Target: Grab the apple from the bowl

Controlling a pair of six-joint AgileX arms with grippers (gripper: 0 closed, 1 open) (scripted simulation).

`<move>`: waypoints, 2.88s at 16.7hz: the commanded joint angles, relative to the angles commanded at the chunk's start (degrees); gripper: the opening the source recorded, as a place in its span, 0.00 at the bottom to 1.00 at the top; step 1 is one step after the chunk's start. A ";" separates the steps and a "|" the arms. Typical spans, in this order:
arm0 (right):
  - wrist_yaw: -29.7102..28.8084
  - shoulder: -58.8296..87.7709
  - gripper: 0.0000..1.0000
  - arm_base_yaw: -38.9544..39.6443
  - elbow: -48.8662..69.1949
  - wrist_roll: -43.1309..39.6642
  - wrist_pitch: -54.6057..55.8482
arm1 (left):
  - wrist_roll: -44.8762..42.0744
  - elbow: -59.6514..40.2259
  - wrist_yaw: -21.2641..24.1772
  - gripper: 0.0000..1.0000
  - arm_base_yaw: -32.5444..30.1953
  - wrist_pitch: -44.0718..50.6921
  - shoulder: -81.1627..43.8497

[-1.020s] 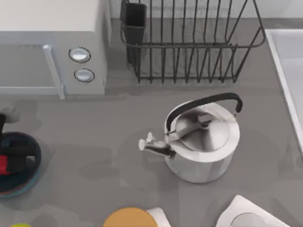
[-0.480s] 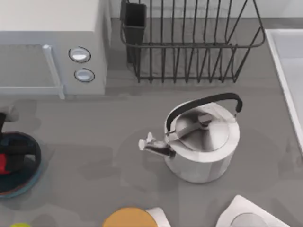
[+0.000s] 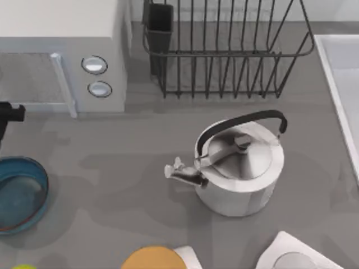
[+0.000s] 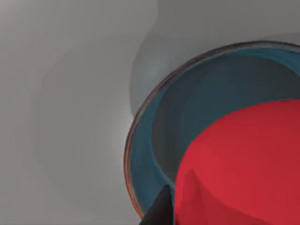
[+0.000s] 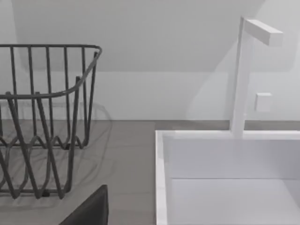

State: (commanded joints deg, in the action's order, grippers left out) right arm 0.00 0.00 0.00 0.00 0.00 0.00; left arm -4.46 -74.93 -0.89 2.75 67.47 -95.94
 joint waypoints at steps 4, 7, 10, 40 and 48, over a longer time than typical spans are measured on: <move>0.00 0.00 1.00 0.00 0.00 0.00 0.00 | 0.27 -17.09 -0.01 0.00 -0.25 19.04 1.45; 0.00 0.00 1.00 0.00 0.00 0.00 0.00 | 0.46 -25.77 -0.01 0.00 -0.41 27.95 2.90; 0.00 0.00 1.00 0.00 0.00 0.00 0.00 | 0.56 -29.26 -0.01 0.00 -0.50 31.48 3.81; 0.00 0.00 1.00 0.00 0.00 0.00 0.00 | 35.71 -39.58 0.31 0.00 -34.01 12.09 -30.50; 0.00 0.00 1.00 0.00 0.00 0.00 0.00 | 35.43 -25.20 0.99 0.00 -35.25 -3.46 -30.30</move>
State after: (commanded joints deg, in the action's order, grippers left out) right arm 0.00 0.00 0.00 0.00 0.00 0.00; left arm 30.97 -100.14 0.10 -32.51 64.00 -126.24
